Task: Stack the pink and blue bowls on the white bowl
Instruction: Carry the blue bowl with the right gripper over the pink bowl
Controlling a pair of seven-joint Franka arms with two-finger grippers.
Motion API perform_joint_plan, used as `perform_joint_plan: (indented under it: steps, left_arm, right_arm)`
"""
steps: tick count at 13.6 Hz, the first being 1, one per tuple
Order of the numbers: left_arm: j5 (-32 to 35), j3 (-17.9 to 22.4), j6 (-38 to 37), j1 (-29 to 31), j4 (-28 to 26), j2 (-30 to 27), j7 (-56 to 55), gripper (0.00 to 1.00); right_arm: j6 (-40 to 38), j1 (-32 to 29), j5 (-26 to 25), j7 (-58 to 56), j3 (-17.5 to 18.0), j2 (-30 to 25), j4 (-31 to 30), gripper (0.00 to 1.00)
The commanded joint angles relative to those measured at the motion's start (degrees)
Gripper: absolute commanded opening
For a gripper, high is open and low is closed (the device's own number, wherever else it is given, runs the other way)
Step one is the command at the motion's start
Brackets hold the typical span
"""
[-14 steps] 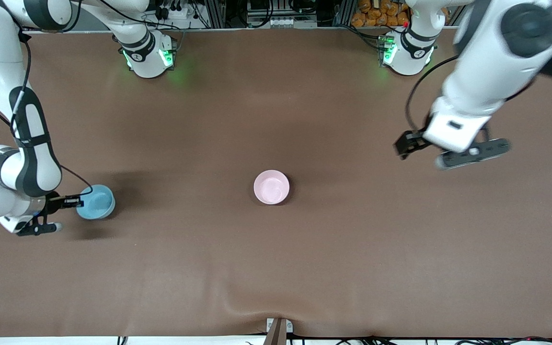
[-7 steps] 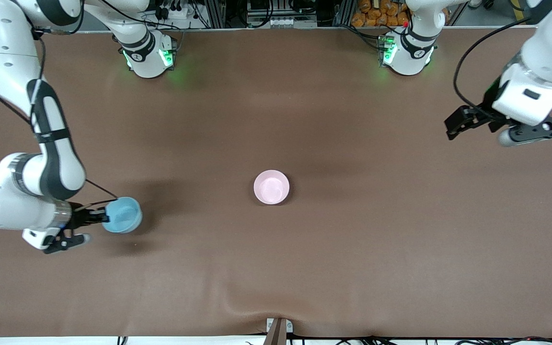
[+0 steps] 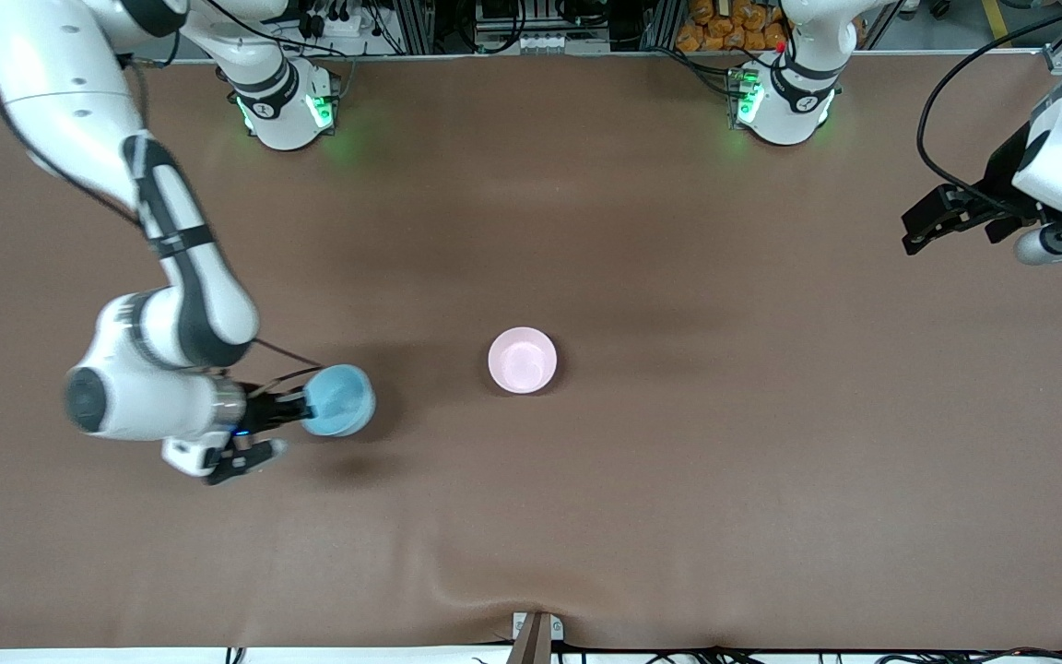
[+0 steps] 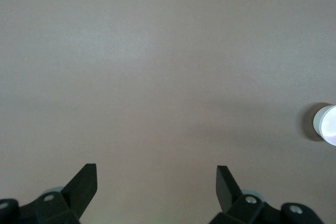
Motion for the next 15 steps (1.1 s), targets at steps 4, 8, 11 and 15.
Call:
perform_joint_plan:
  steps: [4,8,11,15]
  left_arm:
    - [-1.6,-0.1,0.1,1.4,-2.2,-1.9,1.7,1.0]
    - [-2.8,-0.1,0.7,2.2,-1.4,-1.7,1.9,1.0]
    - [-2.6,-0.1,0.9,2.2,-1.3,-1.3,1.9,1.0]
    - [-2.4,0.0,0.7,2.3,-1.5,-1.3,4.6,1.0]
  right_arm:
    - [-0.4,8.9,0.7,18.7,-0.2,-0.4,0.1,0.0]
    - [-0.4,13.3,0.7,32.7,1.5,-0.5,-0.4,0.0]
    - [0.7,15.4,0.8,41.2,2.2,-0.4,0.0,0.0]
    - [3.2,18.6,0.8,48.6,2.2,-0.3,0.1,0.0]
